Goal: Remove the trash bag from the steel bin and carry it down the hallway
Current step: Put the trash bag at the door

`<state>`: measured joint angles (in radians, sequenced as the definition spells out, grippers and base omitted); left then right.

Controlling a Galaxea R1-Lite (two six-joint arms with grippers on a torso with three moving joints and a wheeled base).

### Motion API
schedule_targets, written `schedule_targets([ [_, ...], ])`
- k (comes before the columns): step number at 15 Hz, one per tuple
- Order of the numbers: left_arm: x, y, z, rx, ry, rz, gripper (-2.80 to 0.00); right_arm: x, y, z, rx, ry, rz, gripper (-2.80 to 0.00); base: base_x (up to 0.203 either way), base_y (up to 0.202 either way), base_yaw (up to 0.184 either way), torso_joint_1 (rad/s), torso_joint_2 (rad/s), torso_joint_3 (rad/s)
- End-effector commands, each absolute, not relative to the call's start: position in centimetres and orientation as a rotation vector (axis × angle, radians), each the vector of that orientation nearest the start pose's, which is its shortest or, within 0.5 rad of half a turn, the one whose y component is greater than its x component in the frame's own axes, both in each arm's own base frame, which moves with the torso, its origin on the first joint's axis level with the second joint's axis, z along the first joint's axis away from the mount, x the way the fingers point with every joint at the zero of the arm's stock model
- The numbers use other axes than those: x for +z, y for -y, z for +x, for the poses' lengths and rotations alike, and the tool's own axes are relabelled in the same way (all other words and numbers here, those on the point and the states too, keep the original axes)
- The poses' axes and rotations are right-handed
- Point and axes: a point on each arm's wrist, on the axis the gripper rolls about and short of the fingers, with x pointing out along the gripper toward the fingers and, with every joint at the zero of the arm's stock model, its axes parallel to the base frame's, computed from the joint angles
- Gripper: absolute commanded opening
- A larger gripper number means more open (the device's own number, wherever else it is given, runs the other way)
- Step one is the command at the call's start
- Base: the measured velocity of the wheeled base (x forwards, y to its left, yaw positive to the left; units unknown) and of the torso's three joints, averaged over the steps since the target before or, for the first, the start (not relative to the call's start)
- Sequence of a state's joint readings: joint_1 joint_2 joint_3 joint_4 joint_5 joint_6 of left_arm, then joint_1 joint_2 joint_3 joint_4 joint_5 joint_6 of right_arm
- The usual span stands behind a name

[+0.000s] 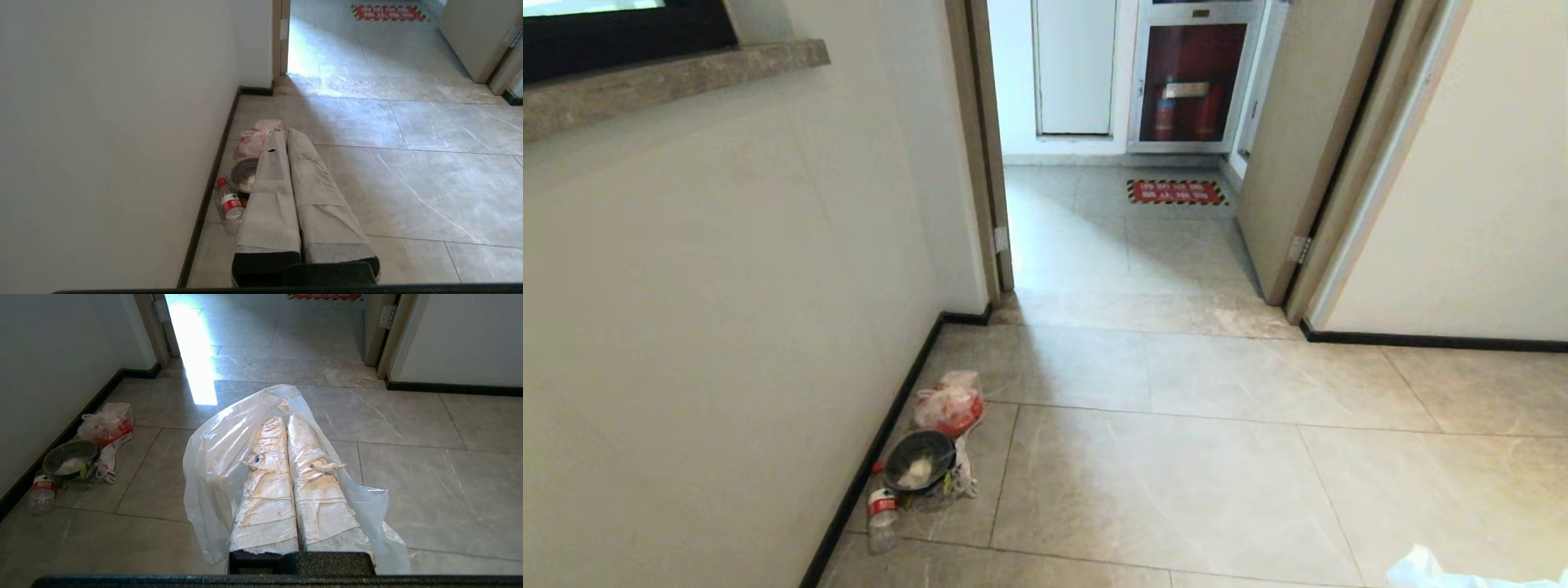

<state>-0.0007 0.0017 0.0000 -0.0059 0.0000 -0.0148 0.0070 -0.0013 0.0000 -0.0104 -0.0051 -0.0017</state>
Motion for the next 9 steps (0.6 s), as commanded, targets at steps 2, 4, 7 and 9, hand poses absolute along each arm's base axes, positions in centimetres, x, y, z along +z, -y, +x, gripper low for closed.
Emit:
schedule_targets([
  [2,7.65,0.00,-2.27,-0.002,0.008,-0.009,-2.80,7.65,0.03,-2.29,0.003,0.012,0.000,-2.80,0.195,0.000,-0.001,0.002,0.00,0.003],
  [4,7.65,0.00,-2.27,-0.002,0.008,-0.009,-2.80,7.66,0.03,-2.29,0.003,0.012,-0.005,-2.80,0.106,0.000,-0.003,0.004,0.00,0.002],
  [7,7.64,0.00,-2.26,0.000,0.004,-0.008,-2.80,7.65,0.03,-2.29,0.003,0.012,-0.001,-2.80,0.000,0.000,0.000,0.000,0.00,0.000],
  [9,7.60,0.00,-2.27,0.000,0.003,-0.011,-2.80,7.65,0.03,-2.29,0.003,0.012,-0.001,-2.80,0.000,0.000,0.000,0.000,0.00,0.000],
])
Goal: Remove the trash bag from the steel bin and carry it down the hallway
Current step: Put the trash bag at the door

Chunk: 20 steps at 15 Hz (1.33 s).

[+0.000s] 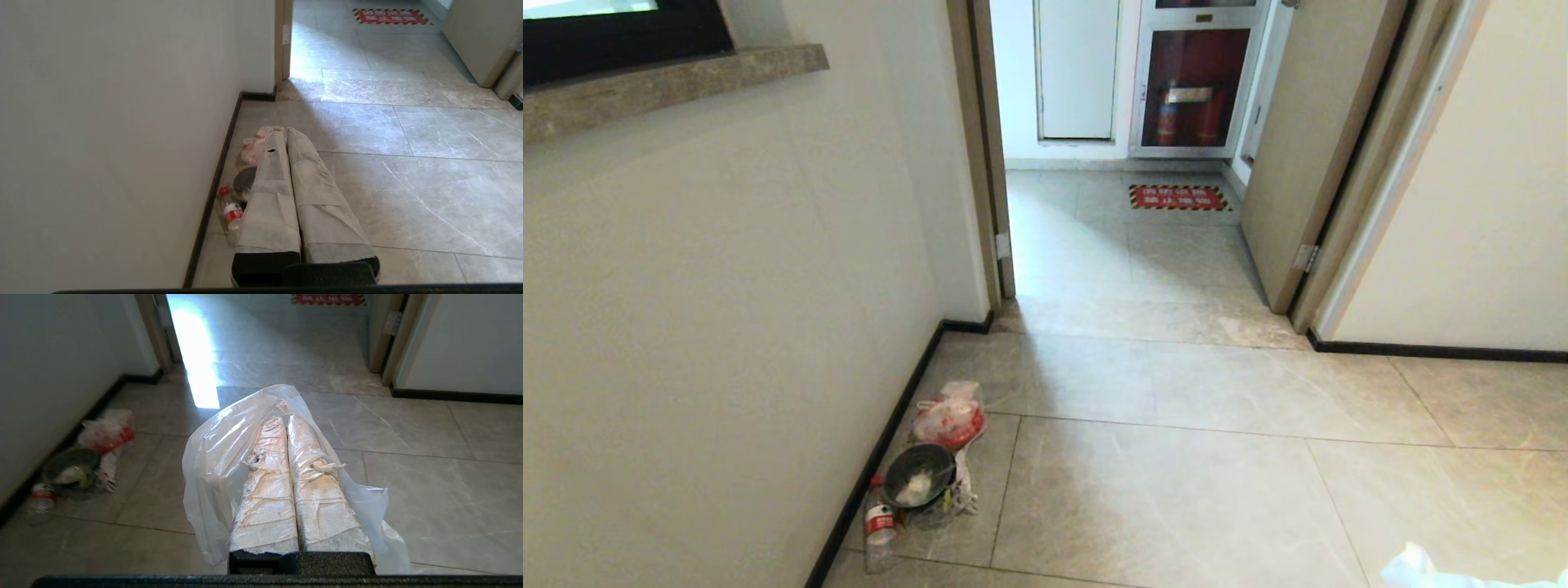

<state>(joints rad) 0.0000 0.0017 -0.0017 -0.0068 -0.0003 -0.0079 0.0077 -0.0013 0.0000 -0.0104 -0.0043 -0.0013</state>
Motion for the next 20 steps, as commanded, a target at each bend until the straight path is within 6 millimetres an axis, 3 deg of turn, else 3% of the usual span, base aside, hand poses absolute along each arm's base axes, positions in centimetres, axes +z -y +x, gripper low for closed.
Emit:
schedule_targets([
  [1,7.61,0.00,-2.27,0.000,0.005,-0.014,-2.80,7.65,0.03,-2.29,0.002,0.012,0.000,-2.80,0.004,-0.082,0.005,0.005,0.00,0.000],
  [10,7.61,0.00,-2.27,0.000,0.005,-0.012,-2.80,7.65,0.03,-2.29,0.003,0.012,-0.006,-2.80,0.000,-0.171,-0.001,0.001,0.00,0.002],
  [17,7.61,0.00,-2.27,0.000,0.005,-0.011,-2.80,7.64,0.03,-2.29,0.003,0.011,0.000,-2.80,0.000,0.000,0.000,0.000,0.00,0.000],
  [20,7.61,0.00,-2.27,0.000,0.005,-0.011,-2.80,7.66,0.03,-2.29,0.003,0.011,0.000,-2.80,-0.003,0.006,-0.148,0.003,0.01,0.005],
])
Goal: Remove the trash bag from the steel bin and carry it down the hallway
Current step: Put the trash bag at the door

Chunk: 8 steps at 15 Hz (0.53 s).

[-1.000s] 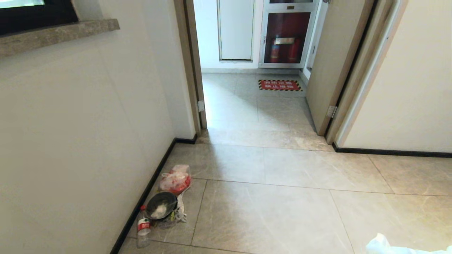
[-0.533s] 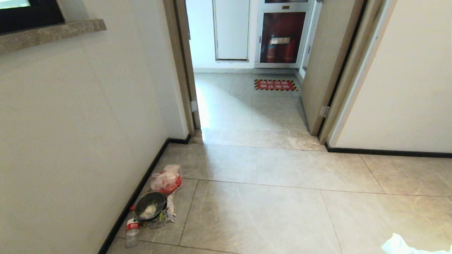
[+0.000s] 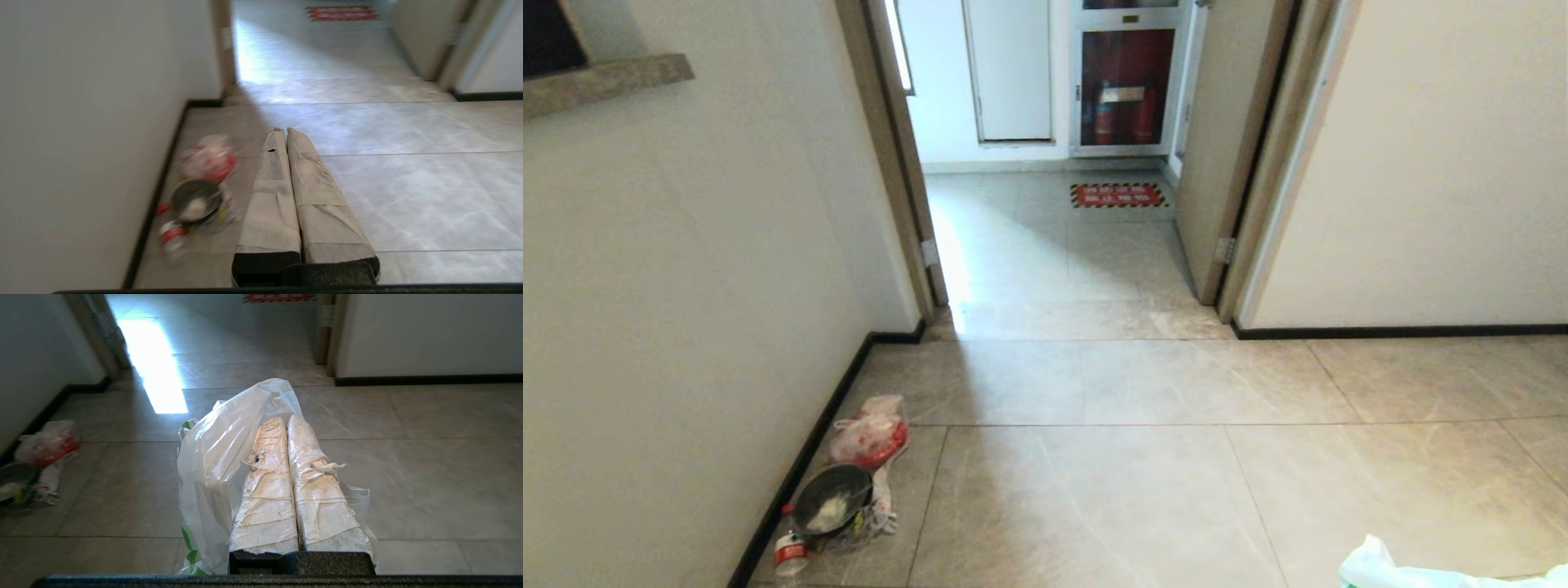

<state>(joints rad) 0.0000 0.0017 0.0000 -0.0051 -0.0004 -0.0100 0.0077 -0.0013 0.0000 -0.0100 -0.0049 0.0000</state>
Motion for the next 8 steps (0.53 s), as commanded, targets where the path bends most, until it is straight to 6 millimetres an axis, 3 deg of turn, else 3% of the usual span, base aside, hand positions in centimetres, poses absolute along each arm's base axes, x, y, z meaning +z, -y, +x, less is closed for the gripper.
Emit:
schedule_targets([
  [1,7.61,0.00,-2.27,0.000,0.005,-0.011,-2.80,7.64,0.03,-2.29,0.003,0.011,0.000,-2.80,-0.001,0.010,-0.177,0.002,0.00,0.007],
  [8,7.61,0.00,-2.27,0.000,0.005,-0.011,-2.80,7.64,0.02,-2.29,0.005,0.011,-0.014,-2.80,0.000,0.010,-0.164,0.003,0.00,0.003],
])
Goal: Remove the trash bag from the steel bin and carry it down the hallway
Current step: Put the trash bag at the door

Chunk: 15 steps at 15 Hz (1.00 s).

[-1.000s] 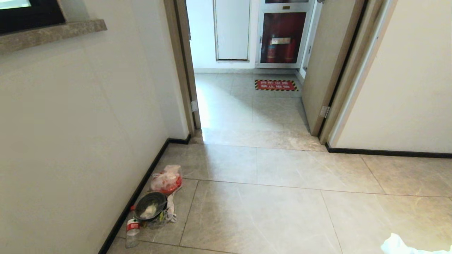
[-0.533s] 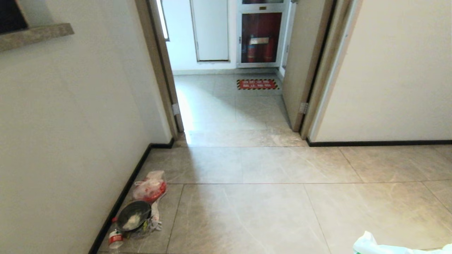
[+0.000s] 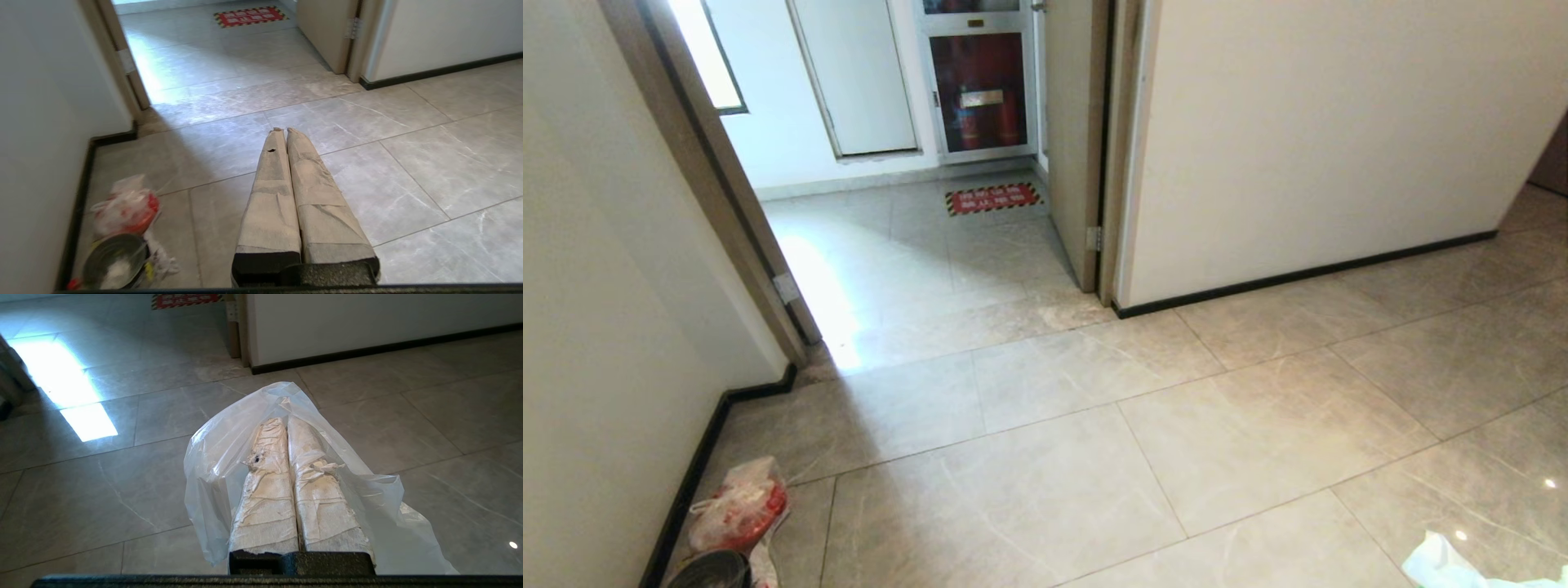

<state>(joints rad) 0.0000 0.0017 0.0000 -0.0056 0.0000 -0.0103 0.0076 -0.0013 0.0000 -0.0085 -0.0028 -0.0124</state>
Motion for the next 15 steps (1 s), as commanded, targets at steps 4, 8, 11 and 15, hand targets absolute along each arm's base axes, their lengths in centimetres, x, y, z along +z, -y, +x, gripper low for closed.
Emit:
schedule_targets([
  [4,7.61,0.00,-2.27,0.000,0.005,-0.011,-2.80,7.64,0.02,-2.29,0.007,0.011,-0.014,-2.80,0.000,0.001,-0.025,0.002,0.00,0.001],
  [8,7.61,0.00,-2.27,0.000,0.005,-0.011,-2.80,7.65,0.03,-2.29,0.003,0.012,-0.001,-2.80,0.000,0.000,0.000,0.000,0.00,0.000],
  [11,7.61,0.00,-2.27,0.000,0.005,-0.011,-2.80,7.65,0.03,-2.29,0.002,0.012,0.002,-2.80,-0.006,-0.002,0.132,0.000,0.00,0.002],
  [15,7.61,0.00,-2.27,0.000,0.005,-0.012,-2.80,7.65,0.03,-2.28,0.002,0.010,0.000,-2.80,0.002,-0.008,0.171,0.002,0.01,0.003],
])
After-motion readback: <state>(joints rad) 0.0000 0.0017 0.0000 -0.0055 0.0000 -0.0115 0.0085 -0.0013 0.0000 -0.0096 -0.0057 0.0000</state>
